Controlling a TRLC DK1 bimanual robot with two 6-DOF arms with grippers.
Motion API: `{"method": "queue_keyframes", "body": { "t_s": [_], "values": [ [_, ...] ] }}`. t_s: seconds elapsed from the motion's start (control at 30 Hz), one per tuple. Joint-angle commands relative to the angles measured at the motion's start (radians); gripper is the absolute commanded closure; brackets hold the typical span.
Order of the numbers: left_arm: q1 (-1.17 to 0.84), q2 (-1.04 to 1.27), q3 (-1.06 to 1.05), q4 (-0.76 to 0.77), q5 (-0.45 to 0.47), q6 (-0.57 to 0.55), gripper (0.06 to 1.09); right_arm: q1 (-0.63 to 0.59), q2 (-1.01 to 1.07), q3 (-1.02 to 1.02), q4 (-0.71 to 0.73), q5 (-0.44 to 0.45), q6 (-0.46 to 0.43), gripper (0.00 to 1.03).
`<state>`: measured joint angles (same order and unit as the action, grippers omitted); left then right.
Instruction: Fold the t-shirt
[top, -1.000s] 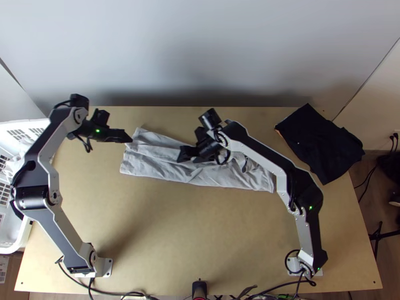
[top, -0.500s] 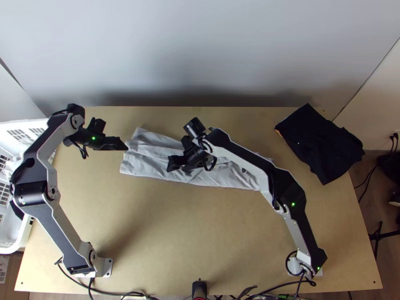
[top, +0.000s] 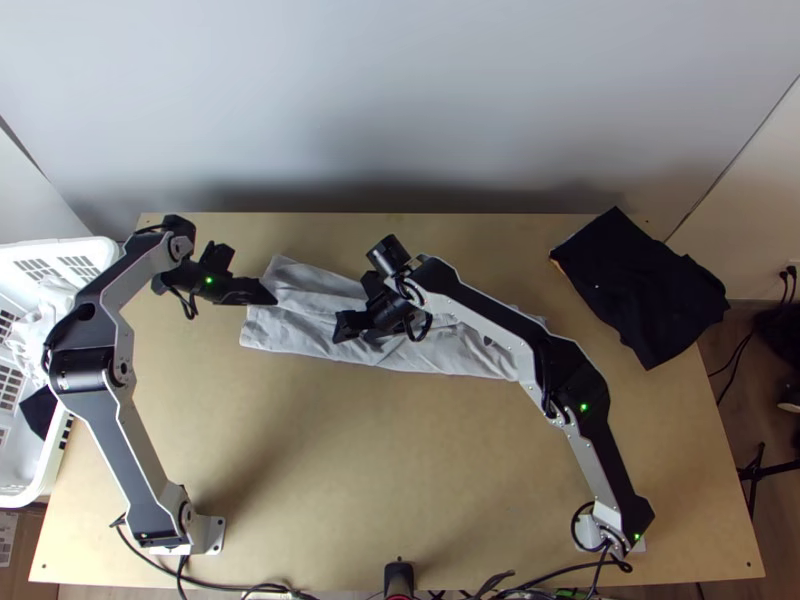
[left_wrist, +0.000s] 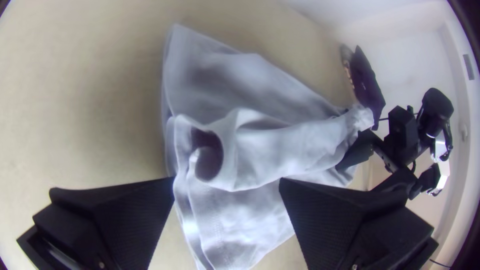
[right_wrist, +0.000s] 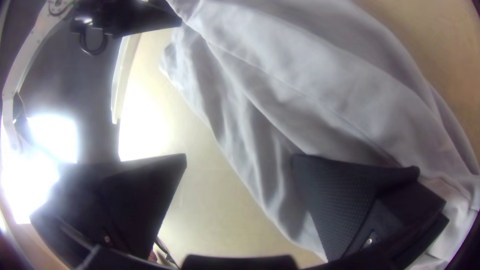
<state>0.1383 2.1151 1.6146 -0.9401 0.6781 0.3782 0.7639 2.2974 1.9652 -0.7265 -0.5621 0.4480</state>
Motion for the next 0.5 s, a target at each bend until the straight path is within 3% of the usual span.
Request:
{"method": "queue_keyframes", "body": {
  "t_s": [0.0,0.27,0.33,0.37,0.4,0.43,0.47],
  "values": [
    [-0.031,0.04,0.025,0.006,0.024,-0.01,0.1,-0.005,-0.001,-0.006,-0.001,0.001,-0.002,0.05],
    [-0.059,0.054,0.033,0.015,0.048,-0.021,0.13,-0.014,-0.006,-0.008,-0.001,0.001,-0.002,0.05],
    [-0.063,0.049,0.031,0.02,0.086,-0.015,0.35,-0.015,-0.007,-0.011,-0.001,0.001,-0.002,0.05],
    [-0.065,0.046,0.03,0.03,0.098,-0.021,0.51,-0.018,-0.007,-0.011,-0.001,0.001,-0.003,0.05],
    [-0.068,0.04,0.025,0.044,0.106,-0.032,0.83,-0.02,-0.009,-0.014,-0.001,0.001,-0.003,0.05],
    [-0.068,0.028,0.007,0.103,0.104,-0.081,1.06,-0.021,-0.01,-0.015,-0.001,0.001,-0.002,0.05],
    [-0.066,0.009,-0.018,0.156,0.103,-0.124,1.05,-0.025,-0.012,-0.019,-0.001,0.001,-0.003,0.05]
  ]
}}
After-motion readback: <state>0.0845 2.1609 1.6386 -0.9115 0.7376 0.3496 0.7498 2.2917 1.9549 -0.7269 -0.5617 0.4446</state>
